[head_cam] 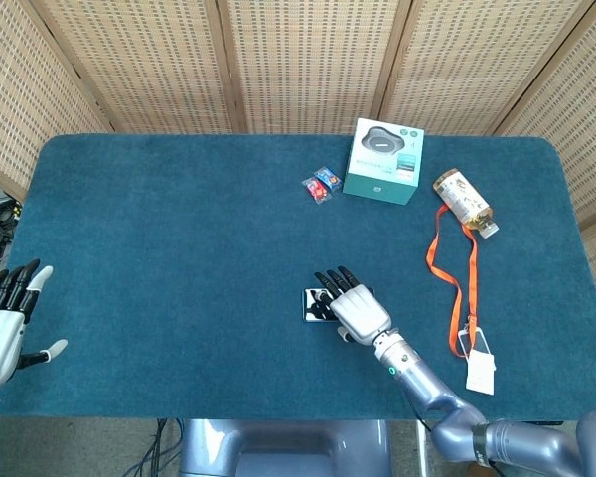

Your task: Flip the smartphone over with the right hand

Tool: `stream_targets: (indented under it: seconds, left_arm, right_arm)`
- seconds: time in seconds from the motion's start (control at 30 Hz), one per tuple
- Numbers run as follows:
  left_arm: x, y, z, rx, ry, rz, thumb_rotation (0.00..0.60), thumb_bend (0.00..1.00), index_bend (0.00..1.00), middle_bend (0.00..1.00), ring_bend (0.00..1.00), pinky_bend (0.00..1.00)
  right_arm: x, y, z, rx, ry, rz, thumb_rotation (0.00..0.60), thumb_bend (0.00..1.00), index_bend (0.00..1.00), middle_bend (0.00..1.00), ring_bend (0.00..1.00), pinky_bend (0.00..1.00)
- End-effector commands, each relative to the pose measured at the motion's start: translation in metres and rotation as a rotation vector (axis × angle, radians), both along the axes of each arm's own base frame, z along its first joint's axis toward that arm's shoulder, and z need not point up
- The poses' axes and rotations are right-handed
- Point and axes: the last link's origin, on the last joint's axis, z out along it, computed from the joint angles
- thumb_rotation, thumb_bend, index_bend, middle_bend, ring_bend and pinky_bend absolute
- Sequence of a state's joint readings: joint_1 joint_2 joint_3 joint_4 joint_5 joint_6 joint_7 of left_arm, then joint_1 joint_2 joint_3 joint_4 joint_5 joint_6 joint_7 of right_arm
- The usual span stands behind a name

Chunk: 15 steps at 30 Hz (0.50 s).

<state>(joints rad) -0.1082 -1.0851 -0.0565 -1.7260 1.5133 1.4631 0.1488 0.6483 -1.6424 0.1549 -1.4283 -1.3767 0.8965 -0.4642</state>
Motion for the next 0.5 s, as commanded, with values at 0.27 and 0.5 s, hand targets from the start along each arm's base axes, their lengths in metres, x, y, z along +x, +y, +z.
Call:
stream_targets:
  seconds: [0.27, 0.5]
  left_arm:
    - [-0.002, 0.001, 0.005, 0.010, -0.015, 0.007, 0.600, 0.00, 0.00, 0.00, 0.00, 0.00]
    - [-0.003, 0.001, 0.006, 0.010, -0.025, 0.008, 0.600, 0.00, 0.00, 0.00, 0.00, 0.00]
  right_arm:
    - [0.003, -0.007, -0.025, -0.033, 0.072, 0.041, 0.600, 0.44, 0.27, 0.00, 0.00, 0.00]
    - [-0.001, -0.012, -0.030, -0.056, 0.098, 0.048, 0.600, 0.44, 0.27, 0.01, 0.00, 0.00]
